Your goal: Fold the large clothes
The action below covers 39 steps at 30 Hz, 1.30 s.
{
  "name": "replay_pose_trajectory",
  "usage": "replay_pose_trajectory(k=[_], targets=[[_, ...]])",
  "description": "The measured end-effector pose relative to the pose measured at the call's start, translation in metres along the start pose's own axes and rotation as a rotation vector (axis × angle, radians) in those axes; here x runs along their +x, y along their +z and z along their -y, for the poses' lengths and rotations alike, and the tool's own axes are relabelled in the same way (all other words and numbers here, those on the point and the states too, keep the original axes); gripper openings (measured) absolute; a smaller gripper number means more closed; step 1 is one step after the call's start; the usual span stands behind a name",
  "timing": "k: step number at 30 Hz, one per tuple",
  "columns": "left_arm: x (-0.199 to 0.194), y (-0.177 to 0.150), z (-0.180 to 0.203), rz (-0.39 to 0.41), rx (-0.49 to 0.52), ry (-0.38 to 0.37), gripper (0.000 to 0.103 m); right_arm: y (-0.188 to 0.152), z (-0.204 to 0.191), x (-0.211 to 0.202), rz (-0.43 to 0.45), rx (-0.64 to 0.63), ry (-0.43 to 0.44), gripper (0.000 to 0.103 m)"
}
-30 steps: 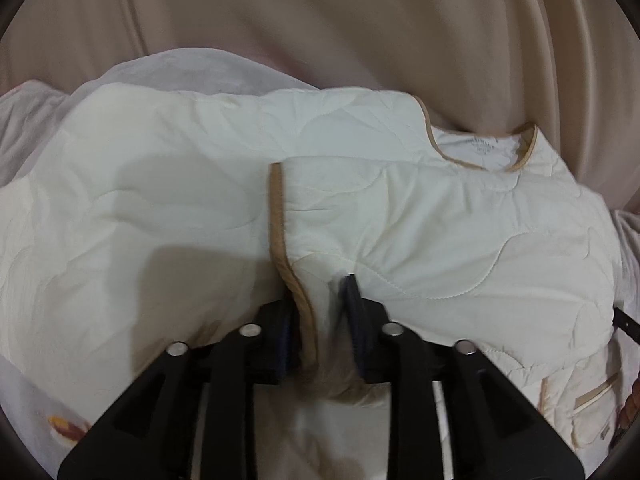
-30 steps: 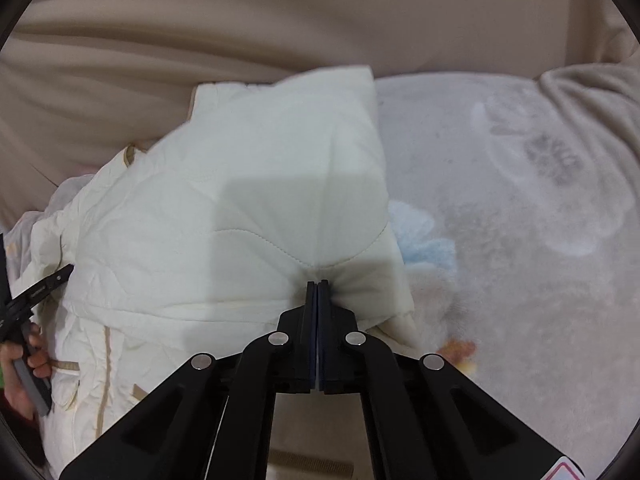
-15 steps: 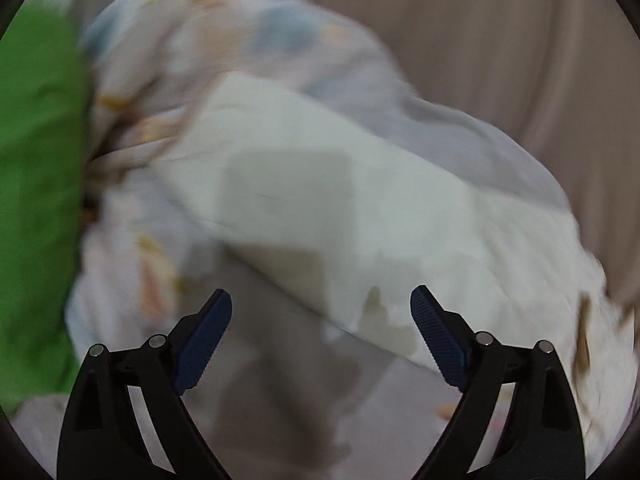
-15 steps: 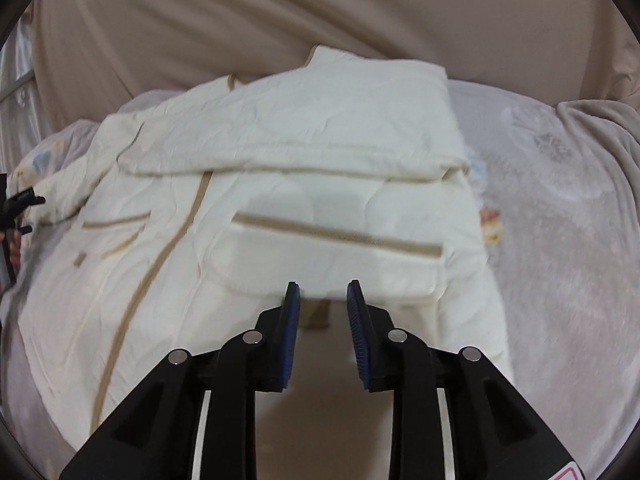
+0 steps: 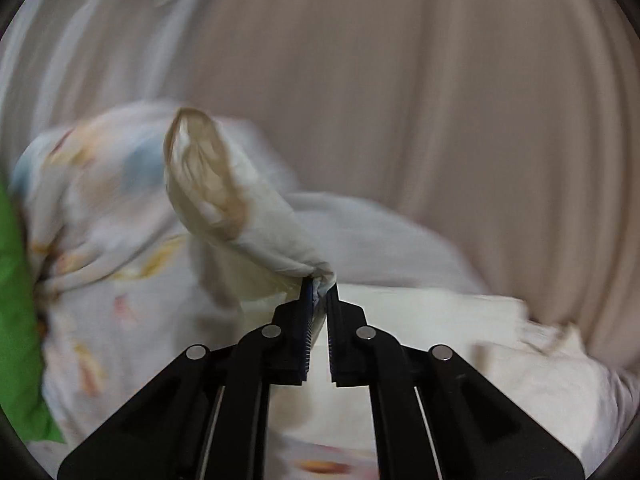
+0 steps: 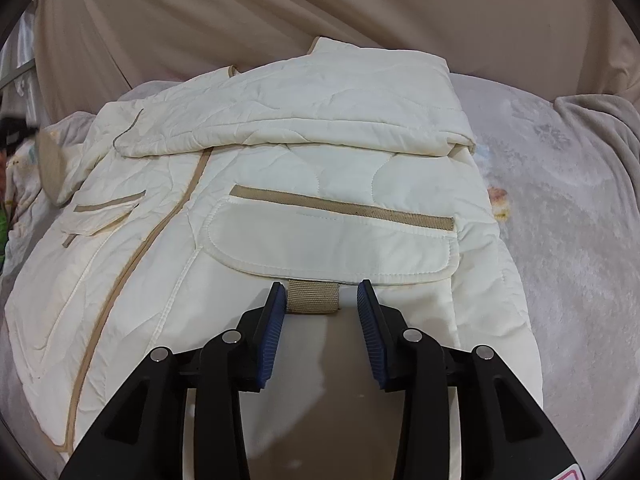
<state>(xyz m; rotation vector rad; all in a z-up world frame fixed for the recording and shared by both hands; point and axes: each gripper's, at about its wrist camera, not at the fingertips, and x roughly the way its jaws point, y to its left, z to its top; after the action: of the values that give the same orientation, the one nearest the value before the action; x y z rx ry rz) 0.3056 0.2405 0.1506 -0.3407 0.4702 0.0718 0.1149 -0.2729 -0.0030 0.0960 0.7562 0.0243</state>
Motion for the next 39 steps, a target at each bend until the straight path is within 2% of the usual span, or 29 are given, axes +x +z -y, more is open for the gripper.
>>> replay_pose_trajectory(k=[2,3,5,7,9,11,14,16,17,18,19,22,25,29,32,34,36,37,38,39], targets=[[-0.021,-0.01,0.083,0.008,0.103,-0.155,0.005,0.0,0.001,0.0,0.0,0.002,0.006,0.039],[-0.026,-0.017,0.111,0.005,0.138,-0.194,0.005,0.0,0.002,0.0,0.001,0.006,0.012,0.04],[-0.032,-0.043,0.184,-0.035,0.222,-0.312,0.006,0.0,0.003,-0.001,0.004,0.016,0.021,0.043],[-0.027,-0.081,0.248,-0.11,0.293,-0.398,0.006,0.0,0.005,-0.002,0.01,0.029,0.032,0.044],[-0.015,-0.125,0.301,-0.196,0.354,-0.446,0.007,0.0,0.006,-0.003,0.014,0.04,0.042,0.046],[0.001,-0.175,0.343,-0.297,0.422,-0.447,0.009,0.0,0.008,-0.004,0.018,0.05,0.054,0.05],[0.021,-0.234,0.367,-0.437,0.47,-0.426,0.025,0.0,0.011,-0.005,0.025,0.069,0.071,0.054],[0.016,-0.254,0.356,-0.433,0.463,-0.431,0.036,0.001,0.014,-0.007,0.032,0.083,0.082,0.055],[0.008,-0.25,0.347,-0.418,0.467,-0.45,0.04,0.001,0.016,-0.008,0.034,0.091,0.084,0.056],[0.006,-0.245,0.343,-0.413,0.467,-0.464,0.053,0.002,0.018,-0.009,0.033,0.103,0.085,0.056],[-0.003,-0.237,0.334,-0.396,0.454,-0.478,0.07,0.004,0.021,-0.011,0.036,0.114,0.085,0.056],[-0.031,-0.203,0.287,-0.307,0.386,-0.499,0.088,0.022,0.028,-0.021,0.063,0.129,0.094,0.057],[-0.032,-0.171,0.237,-0.272,0.319,-0.424,0.089,0.051,0.037,-0.022,0.087,0.169,0.111,0.061],[-0.001,-0.138,0.163,-0.328,0.131,-0.31,0.089,0.095,0.047,0.005,0.062,0.256,0.163,0.062],[0.015,-0.13,0.113,-0.356,0.018,-0.249,0.089,0.116,0.045,0.028,0.048,0.289,0.166,0.062],[0.023,-0.126,0.091,-0.373,-0.007,-0.239,0.089,0.126,0.041,0.045,0.036,0.303,0.167,0.062],[0.031,-0.129,0.086,-0.388,-0.006,-0.224,0.088,0.131,0.034,0.06,0.022,0.323,0.173,0.062],[0.034,-0.132,0.087,-0.389,-0.003,-0.214,0.087,0.134,0.031,0.064,0.016,0.327,0.177,0.052],[0.037,-0.133,0.087,-0.391,0.002,-0.218,0.085,0.136,0.026,0.067,0.014,0.324,0.184,0.026],[0.038,-0.132,0.089,-0.392,0.012,-0.213,0.081,0.14,0.02,0.067,0.008,0.309,0.203,0.012]])
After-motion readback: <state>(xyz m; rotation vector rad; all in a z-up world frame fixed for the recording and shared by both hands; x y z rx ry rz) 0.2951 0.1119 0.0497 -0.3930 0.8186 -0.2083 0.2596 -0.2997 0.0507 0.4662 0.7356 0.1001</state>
